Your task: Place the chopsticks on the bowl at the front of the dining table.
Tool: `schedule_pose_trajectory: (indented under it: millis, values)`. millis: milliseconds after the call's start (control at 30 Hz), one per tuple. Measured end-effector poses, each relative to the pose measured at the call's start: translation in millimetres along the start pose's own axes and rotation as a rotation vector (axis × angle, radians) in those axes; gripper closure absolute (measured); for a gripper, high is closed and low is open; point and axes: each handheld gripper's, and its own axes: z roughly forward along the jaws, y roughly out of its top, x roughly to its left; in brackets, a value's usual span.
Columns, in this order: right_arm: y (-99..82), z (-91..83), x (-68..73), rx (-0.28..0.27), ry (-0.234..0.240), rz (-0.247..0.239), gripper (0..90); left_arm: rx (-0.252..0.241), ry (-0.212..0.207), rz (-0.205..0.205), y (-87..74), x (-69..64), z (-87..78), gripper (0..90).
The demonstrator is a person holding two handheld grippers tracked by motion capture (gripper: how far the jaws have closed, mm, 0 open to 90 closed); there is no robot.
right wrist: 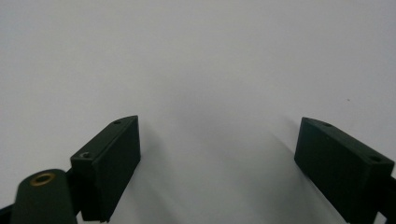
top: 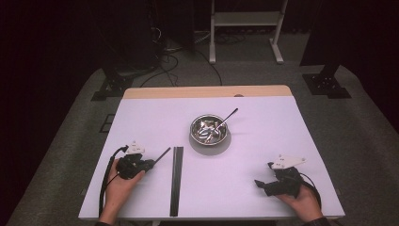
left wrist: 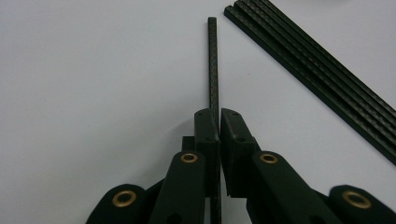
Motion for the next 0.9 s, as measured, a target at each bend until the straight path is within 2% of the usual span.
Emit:
schedule_pose_trajectory:
  millis: [200, 500, 900]
  values:
    - [0.0, 0.0, 0.0, 0.000, 0.000, 0.000, 12.6, 0.003, 0.003, -0.001, 1.4, 0.1, -1.1, 86.8]
    - [0.0, 0.0, 0.0, 0.000, 0.000, 0.000, 12.6, 0.002, 0.006, -0.025, 4.3, 0.7, -8.1, 86.8]
    - [0.0, 0.0, 0.0, 0.000, 0.000, 0.000, 12.6, -0.021, 0.011, -0.043, 17.5, -3.8, -22.9, 86.8]
